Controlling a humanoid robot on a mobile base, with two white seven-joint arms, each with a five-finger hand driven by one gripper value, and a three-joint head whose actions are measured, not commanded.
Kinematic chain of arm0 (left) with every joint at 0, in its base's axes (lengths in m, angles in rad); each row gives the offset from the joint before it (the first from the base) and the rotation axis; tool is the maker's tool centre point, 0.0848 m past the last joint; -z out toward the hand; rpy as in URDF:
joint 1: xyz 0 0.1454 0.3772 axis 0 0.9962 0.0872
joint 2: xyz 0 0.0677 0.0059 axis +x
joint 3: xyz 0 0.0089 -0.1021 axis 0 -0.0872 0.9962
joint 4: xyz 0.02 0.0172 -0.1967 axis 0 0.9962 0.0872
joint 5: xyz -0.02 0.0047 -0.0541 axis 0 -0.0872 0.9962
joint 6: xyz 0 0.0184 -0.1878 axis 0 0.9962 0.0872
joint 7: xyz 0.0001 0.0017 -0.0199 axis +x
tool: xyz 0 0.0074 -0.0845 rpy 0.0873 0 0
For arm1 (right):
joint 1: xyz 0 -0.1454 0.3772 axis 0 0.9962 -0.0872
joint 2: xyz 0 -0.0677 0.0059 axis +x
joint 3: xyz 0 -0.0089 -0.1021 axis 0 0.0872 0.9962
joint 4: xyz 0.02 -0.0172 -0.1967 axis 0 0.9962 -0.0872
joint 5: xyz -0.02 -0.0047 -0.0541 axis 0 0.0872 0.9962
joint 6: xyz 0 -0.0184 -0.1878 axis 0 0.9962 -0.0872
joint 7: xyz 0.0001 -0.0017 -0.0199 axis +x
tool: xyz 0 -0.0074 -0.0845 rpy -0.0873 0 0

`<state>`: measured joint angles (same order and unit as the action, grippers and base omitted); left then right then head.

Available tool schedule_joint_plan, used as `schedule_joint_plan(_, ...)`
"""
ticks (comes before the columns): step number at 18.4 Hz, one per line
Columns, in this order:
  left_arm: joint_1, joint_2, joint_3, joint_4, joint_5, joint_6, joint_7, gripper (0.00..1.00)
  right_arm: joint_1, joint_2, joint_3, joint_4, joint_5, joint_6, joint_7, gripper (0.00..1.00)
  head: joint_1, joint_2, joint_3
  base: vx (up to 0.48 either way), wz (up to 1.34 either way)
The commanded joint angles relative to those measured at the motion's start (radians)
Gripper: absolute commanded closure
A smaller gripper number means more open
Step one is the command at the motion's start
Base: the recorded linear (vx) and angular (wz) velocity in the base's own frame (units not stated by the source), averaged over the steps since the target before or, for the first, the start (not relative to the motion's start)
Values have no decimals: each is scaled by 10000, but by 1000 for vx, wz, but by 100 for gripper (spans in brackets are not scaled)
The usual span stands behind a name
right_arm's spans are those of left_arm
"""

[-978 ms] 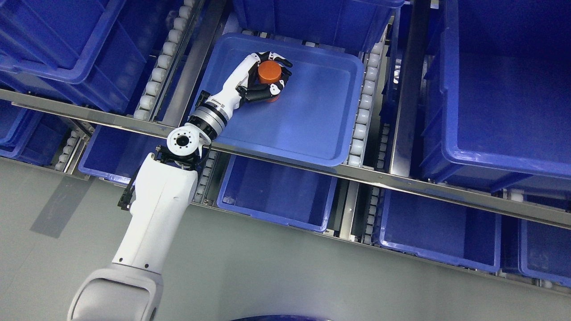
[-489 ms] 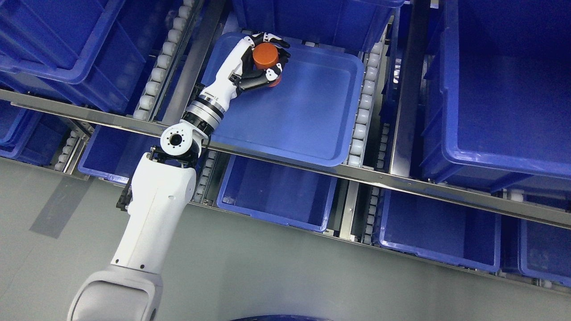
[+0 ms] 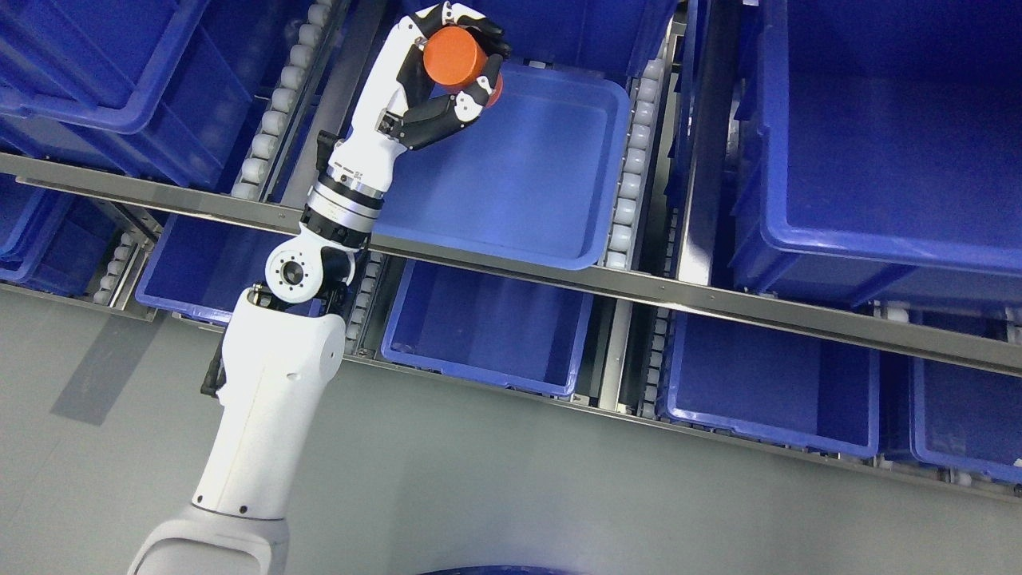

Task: Grab orange capacitor from left shelf to right desk
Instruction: 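Lift the orange capacitor up out of the blue bin with the left hand, then carry the capacitor in the left hand while turning toward the steel table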

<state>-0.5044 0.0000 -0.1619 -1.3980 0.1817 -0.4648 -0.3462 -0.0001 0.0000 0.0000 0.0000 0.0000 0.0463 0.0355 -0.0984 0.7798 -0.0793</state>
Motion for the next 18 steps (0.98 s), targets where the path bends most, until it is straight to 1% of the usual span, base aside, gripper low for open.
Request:
schedule_joint_plan(1, 488, 175, 146, -1682, 116, -307, 26, 99, 17, -175, -107, -337, 0, -18, -33, 0, 0, 0, 0, -158, -104)
schedule_joint_plan(6, 473, 175, 177, -1667, 116, -322, 87, 99, 17, -175, -107, -337, 0, -18, -33, 0, 0, 0, 0, -207, -254)
schedule_joint_plan(13, 334, 175, 162, -1682, 131, -292, 118, 99, 1, -175, -107, -337, 0, -33, -33, 0, 0, 0, 0, -247, -855)
schedule_joint_plan(18, 304, 175, -83, -1667, 116, -215, 118, 99, 17, -175, -107, -337, 0, -33, -33, 0, 0, 0, 0, -115, -893)
